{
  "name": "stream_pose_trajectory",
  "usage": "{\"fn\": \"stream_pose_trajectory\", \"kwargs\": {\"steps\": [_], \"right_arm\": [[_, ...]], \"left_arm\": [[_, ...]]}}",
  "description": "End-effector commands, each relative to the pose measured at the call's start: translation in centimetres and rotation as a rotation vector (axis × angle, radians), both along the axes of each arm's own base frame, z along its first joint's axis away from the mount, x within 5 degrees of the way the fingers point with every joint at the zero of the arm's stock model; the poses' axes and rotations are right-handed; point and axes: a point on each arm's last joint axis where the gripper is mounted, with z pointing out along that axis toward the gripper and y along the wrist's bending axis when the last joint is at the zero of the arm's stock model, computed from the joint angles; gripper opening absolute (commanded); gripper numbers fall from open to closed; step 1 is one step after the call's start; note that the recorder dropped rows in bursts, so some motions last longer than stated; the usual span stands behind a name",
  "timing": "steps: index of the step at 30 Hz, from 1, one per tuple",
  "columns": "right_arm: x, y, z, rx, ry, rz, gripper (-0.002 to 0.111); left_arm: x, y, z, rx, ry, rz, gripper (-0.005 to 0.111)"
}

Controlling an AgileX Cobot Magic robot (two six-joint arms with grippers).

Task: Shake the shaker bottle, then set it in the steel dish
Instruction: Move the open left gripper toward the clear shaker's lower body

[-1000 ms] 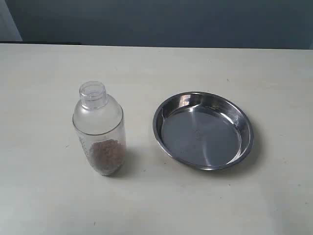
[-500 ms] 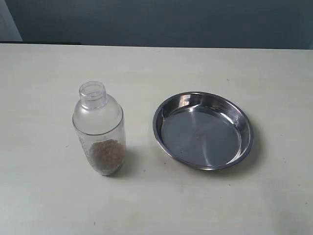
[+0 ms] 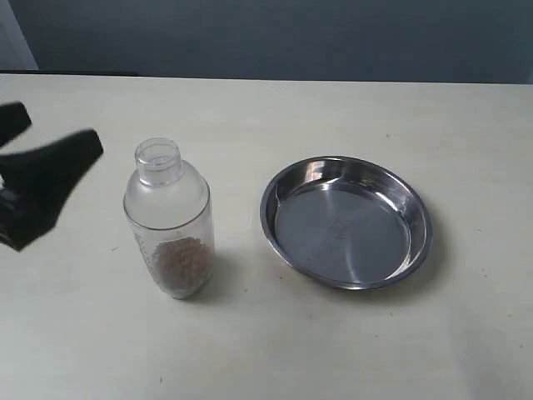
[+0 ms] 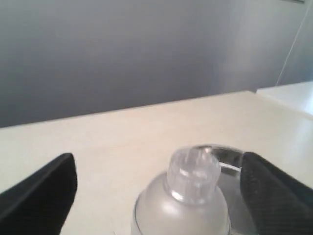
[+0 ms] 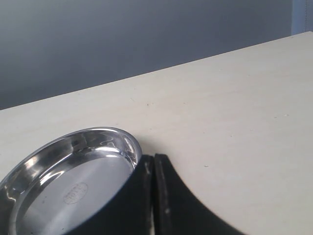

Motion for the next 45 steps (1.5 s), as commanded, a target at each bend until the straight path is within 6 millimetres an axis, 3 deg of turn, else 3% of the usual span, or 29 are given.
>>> {"fn": "stream_pose_trajectory", "kwargs": {"steps": [1, 5, 9, 16, 24, 29, 34, 38, 45], "right_arm": [[0.0, 0.0, 0.1, -0.009, -0.013, 0.001, -0.001], [0.0, 0.0, 0.1, -0.009, -0.013, 0.001, -0.001], [0.0, 0.0, 0.1, -0.009, -0.013, 0.001, -0.001], [0.0, 0.0, 0.1, -0.009, -0.013, 0.001, -0.001], [0.0, 0.0, 0.1, -0.007, -0.013, 0.001, -0.001], [0.0, 0.0, 0.1, -0.007, -0.013, 0.001, -0.001], [0.0, 0.0, 0.1, -0.007, -0.013, 0.001, -0.001], [0.0, 0.0, 0.1, -0.007, -0.013, 0.001, -0.001], [0.0, 0.0, 0.1, -0.007, -0.013, 0.001, -0.001]], "left_arm": [[-1.2, -0.3, -3.8, 0.004, 0.129, -0.043, 0.083], [-2.6, -0.9, -5.4, -0.086, 0.119, -0.118, 0.083], [-3.1, -0.8, -6.8, -0.019, 0.151, -0.118, 0.083], [-3.0, -0.5, -6.9, -0.018, 0.166, -0.084, 0.083], [-2.8, -0.5, -5.3, -0.048, -0.017, -0.084, 0.089], [-2.6, -0.2, -5.8, -0.009, 0.025, -0.046, 0.089], [-2.8, 0.2, -7.6, 0.044, 0.221, -0.004, 0.088], [-3.2, -0.7, -7.2, 0.029, 0.187, -0.114, 0.088], [-3.2, -0.9, -7.1, -0.016, 0.186, -0.138, 0.089]]}}
